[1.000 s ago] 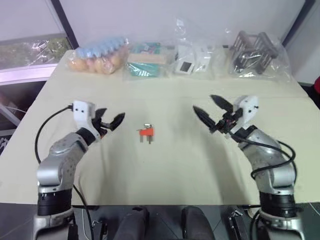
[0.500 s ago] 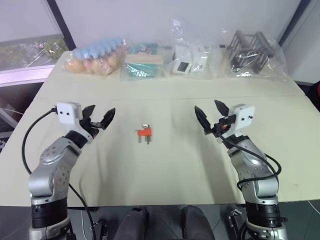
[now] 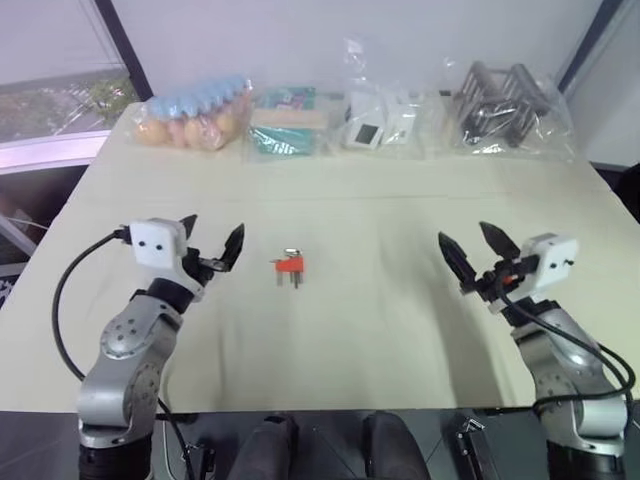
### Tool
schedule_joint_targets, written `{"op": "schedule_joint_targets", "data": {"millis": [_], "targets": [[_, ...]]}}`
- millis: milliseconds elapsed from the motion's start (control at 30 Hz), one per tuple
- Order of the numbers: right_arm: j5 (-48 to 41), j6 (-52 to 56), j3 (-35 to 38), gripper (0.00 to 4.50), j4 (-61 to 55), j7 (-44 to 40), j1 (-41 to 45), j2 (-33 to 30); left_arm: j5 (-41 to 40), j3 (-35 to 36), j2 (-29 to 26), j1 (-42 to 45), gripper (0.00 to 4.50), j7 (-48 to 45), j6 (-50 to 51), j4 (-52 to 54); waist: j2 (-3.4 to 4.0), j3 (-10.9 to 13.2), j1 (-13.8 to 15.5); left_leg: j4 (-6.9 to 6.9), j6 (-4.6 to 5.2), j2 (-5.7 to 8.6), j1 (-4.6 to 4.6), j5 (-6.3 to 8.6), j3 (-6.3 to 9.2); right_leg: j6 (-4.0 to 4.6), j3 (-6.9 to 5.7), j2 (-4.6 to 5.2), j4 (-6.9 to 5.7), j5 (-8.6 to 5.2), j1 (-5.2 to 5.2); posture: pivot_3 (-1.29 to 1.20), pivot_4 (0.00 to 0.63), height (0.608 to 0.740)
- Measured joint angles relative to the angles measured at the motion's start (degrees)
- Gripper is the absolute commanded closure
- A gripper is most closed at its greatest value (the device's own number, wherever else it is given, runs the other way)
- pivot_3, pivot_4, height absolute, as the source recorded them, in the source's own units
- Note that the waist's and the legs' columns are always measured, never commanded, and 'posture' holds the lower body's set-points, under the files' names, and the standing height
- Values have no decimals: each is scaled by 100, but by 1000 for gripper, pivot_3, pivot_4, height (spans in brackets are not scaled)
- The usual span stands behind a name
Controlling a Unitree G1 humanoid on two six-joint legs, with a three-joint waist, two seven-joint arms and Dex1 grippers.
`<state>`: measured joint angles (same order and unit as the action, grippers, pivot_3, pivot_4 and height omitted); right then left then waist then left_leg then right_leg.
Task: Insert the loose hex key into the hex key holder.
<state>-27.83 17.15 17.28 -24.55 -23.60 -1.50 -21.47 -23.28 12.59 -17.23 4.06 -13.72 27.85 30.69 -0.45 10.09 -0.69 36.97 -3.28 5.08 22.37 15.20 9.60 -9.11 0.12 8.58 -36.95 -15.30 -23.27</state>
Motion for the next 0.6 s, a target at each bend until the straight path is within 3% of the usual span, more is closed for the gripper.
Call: {"op": "schedule_joint_targets", "data": {"millis": [233, 600], "targets": [[211, 117, -480, 408, -62, 135, 150, 18, -321, 287, 50, 255, 50, -135, -203, -703, 0, 0, 26, 1, 1, 1, 3, 1, 2, -1, -1, 2, 5, 0, 1, 0, 150, 740], [574, -127, -935, 408, -86, 301, 200, 250, -437, 192, 57, 361, 50, -259, -240, -864, 0, 0, 14, 1, 1, 2, 3, 1, 2, -1, -1, 1, 8, 0, 2, 0, 150, 740]]}}
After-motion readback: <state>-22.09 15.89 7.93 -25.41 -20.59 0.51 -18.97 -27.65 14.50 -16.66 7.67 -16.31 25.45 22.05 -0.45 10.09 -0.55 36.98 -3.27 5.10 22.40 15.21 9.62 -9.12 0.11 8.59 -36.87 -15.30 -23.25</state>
